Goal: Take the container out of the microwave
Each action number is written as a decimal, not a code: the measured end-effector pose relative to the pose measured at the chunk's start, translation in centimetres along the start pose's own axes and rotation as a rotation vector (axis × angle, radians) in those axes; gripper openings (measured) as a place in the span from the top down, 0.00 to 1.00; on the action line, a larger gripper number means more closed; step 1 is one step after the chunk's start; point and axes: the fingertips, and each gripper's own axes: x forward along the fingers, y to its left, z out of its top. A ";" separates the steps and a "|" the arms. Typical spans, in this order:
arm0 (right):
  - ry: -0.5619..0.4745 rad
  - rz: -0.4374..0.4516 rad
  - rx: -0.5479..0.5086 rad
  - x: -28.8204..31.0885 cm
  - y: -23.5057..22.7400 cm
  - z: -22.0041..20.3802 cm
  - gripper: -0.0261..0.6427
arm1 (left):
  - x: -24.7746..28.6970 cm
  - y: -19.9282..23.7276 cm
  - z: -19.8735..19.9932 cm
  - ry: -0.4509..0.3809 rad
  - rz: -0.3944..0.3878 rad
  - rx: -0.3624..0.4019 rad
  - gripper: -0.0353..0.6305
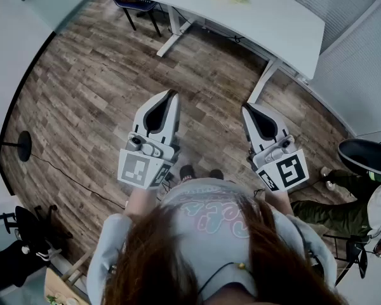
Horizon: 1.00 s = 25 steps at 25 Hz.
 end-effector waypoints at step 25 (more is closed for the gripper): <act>-0.059 0.003 0.142 5.2 1.9 0.0 0.53 | -1.7 4.5 -0.9 0.022 0.087 -0.061 0.63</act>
